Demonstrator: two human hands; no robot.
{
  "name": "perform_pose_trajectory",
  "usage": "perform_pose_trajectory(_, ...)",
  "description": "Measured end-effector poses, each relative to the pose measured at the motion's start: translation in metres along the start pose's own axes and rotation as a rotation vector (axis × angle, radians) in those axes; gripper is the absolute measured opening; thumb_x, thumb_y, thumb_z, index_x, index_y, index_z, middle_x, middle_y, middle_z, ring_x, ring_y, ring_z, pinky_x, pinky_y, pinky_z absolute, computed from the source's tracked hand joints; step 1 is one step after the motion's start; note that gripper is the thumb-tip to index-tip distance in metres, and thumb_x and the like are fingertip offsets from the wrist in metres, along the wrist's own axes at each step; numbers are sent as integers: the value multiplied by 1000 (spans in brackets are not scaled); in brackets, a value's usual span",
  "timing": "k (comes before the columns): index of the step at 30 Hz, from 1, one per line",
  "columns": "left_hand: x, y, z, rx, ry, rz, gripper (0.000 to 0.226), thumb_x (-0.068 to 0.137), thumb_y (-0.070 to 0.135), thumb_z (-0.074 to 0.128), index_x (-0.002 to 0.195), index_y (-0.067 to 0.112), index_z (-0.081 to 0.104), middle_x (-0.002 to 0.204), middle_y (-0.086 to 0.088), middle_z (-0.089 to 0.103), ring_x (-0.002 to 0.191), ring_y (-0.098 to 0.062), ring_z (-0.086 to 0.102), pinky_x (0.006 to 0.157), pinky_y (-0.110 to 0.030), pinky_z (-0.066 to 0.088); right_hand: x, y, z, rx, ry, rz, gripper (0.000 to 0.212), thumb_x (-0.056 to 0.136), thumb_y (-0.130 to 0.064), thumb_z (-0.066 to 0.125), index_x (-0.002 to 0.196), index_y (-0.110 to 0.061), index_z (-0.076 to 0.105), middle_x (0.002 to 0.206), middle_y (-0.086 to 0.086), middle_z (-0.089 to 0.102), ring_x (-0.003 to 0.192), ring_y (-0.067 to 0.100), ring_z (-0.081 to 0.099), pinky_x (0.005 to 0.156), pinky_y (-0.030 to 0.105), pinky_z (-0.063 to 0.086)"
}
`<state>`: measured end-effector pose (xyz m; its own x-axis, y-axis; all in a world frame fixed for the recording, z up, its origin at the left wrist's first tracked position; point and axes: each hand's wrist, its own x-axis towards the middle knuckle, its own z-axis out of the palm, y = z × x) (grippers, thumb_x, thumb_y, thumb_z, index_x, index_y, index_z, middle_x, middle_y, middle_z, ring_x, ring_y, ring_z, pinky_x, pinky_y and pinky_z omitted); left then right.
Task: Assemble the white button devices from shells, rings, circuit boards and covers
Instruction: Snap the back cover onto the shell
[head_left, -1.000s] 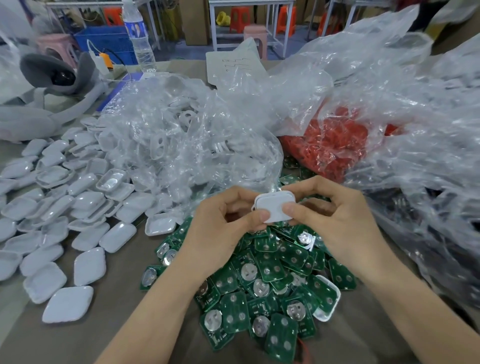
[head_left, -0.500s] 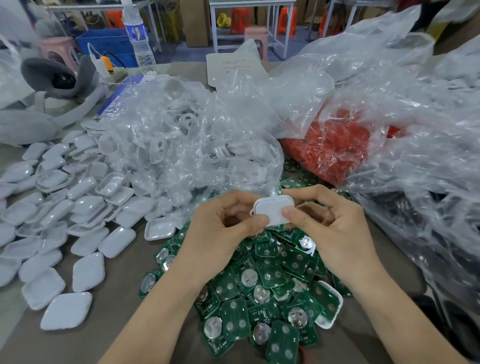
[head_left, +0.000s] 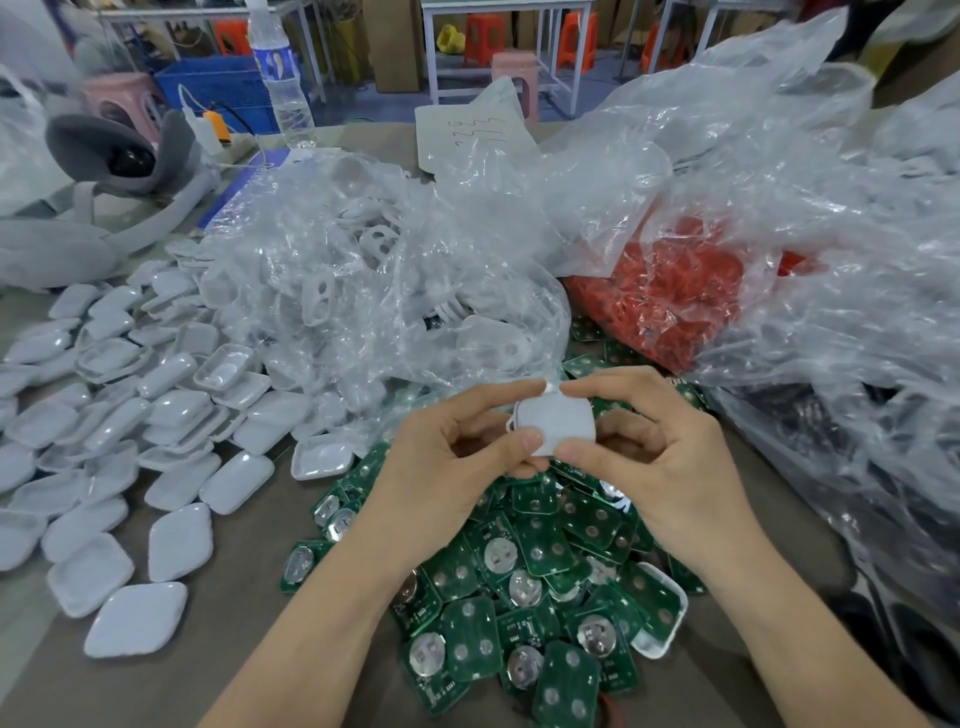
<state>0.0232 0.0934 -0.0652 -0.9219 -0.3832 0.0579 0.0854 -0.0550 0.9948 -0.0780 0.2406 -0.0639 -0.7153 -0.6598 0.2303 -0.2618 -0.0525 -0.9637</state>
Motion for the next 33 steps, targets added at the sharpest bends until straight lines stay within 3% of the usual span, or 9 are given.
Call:
perform_pose_trajectory(4,0,0,-3,41,-30,-16,41,71,23,74,112,29,68,106,7,75,86,-15,72,76,-19,55,2,0,-4,27,-30,54,36,61,-23,80,96,-28,72,104,-5,66,71,13,69,63,19,54)
perform_pose_trajectory(11,1,-1,-3,36,-63,-45,47,69,17,76,114,21,67,105,3,76,92,-10,71,81,-18,53,1,1,-9,69,-50,112,37,59,-22,80,95,-23,72,98,-1,71,65,16,65,63,22,55)
perform_pose_trajectory(16,1,0,-3,26,-79,-52,46,67,16,76,113,19,68,105,0,75,94,-13,71,81,-19,54,1,1,-11,102,-73,128,36,59,-22,81,94,-21,72,101,2,71,76,33,66,65,27,58)
perform_pose_trajectory(21,1,1,-3,3,-69,-61,44,66,17,76,109,20,69,103,0,76,95,-12,71,79,-17,54,0,1,-9,135,-71,138,37,61,-21,79,97,-18,70,93,-2,73,66,15,66,59,21,53)
perform_pose_trajectory(33,1,2,0,29,-53,-53,41,65,17,75,106,21,70,99,6,76,87,-6,71,75,-13,52,2,4,-12,144,-98,165,33,61,-22,81,93,-25,71,100,1,72,72,14,67,64,23,55)
